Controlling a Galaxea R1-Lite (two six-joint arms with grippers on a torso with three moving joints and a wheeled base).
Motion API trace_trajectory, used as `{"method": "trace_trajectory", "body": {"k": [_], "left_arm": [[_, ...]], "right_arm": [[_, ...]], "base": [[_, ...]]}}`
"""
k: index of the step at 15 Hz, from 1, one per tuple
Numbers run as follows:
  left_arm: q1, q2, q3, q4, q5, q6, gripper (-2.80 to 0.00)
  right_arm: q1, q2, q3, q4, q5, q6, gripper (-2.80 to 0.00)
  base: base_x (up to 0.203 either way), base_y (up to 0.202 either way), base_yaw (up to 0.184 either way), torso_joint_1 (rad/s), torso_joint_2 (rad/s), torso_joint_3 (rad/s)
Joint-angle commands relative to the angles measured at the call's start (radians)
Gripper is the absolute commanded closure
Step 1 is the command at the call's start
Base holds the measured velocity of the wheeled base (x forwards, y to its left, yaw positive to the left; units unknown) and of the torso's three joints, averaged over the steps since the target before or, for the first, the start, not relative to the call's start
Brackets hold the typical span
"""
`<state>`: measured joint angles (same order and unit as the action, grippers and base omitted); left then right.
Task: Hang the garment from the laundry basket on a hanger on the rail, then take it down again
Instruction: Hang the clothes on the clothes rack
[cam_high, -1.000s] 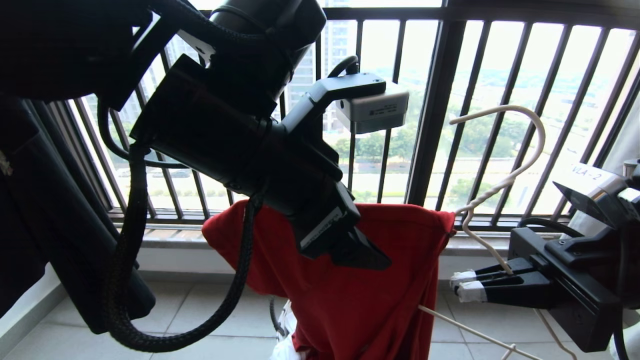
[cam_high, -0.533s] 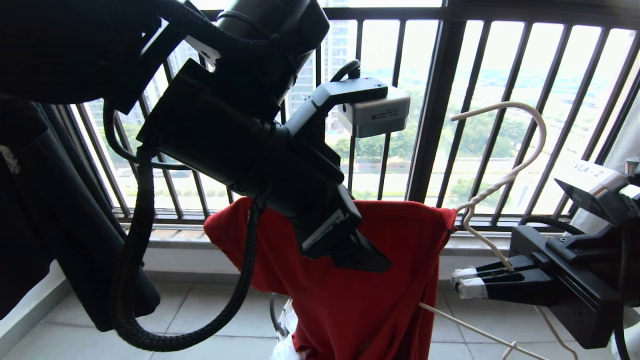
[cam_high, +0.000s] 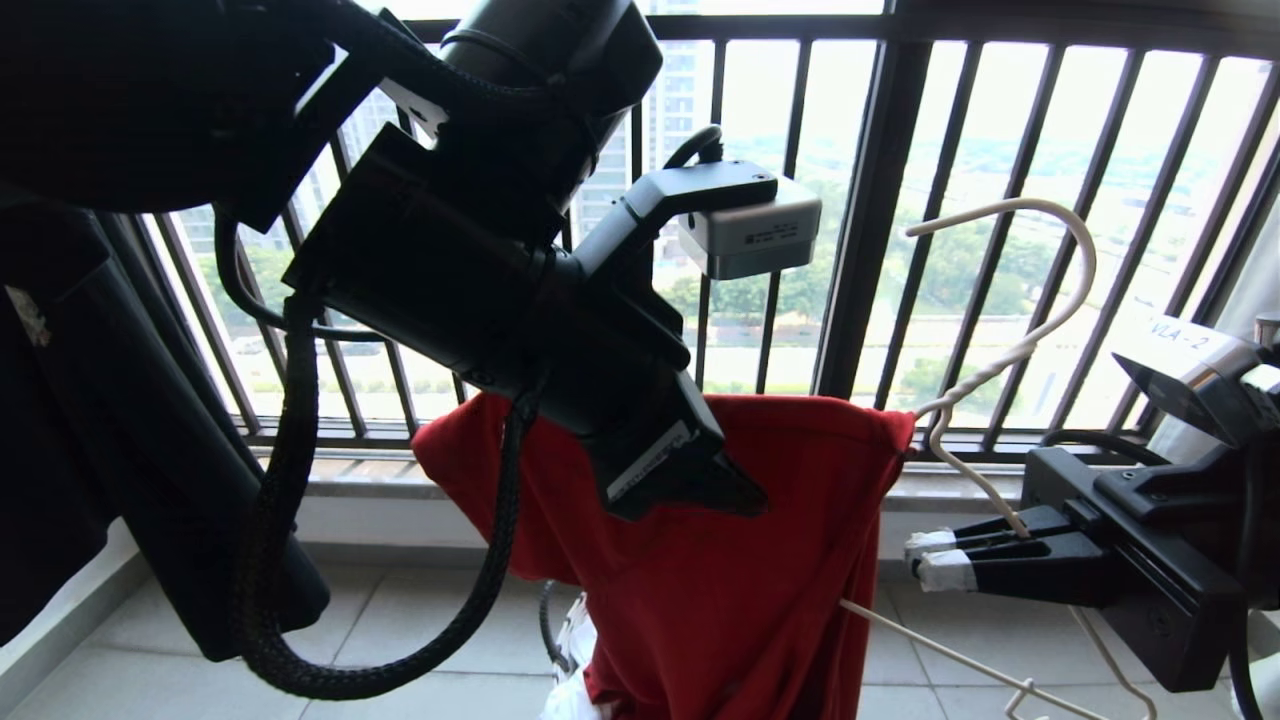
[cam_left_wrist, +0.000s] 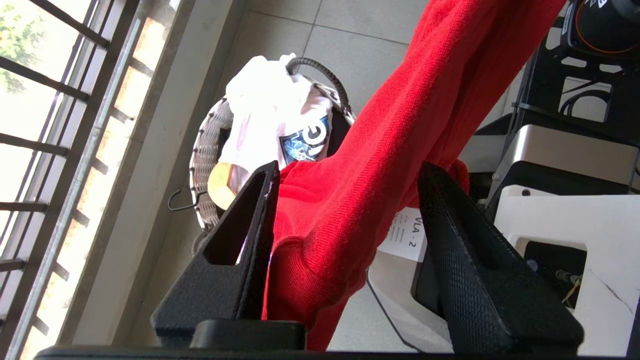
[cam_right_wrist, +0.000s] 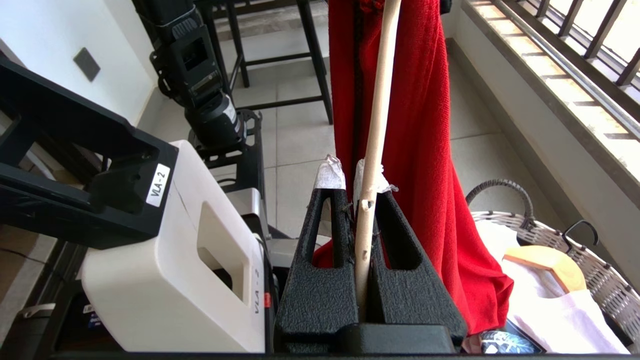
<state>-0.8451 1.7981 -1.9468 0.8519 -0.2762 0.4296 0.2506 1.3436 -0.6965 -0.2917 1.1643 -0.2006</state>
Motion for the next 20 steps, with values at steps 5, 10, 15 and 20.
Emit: {"method": "trace_trajectory", "body": {"k": [5, 10, 15, 20], "left_arm": [[0.000, -0.005, 0.002, 0.007, -0.003, -0.005, 0.00], [0.000, 0.000, 0.002, 0.006, -0.002, -0.006, 0.00], [0.000, -0.003, 0.000, 0.004, 0.000, -0.006, 0.00], [0.006, -0.032, 0.000, 0.003, 0.026, -0.006, 0.00]], "right_arm": [[-0.009, 0.005, -0.009, -0.002, 0.006, 0.006, 0.00], [-0.011, 0.005, -0.011, -0.003, 0.006, 0.013, 0.00], [-0.013, 0.007, -0.011, -0.011, 0.005, 0.013, -2.80], [-0.112, 0.029, -0.059, -0.009, 0.003, 0.044, -2.80]], "base": [[0.000, 0.000, 0.000, 0.000, 0.00, 0.000], [0.000, 0.000, 0.000, 0.000, 0.00, 0.000], [0.000, 0.000, 0.000, 0.000, 0.00, 0.000], [0.000, 0.000, 0.000, 0.000, 0.00, 0.000]]}}
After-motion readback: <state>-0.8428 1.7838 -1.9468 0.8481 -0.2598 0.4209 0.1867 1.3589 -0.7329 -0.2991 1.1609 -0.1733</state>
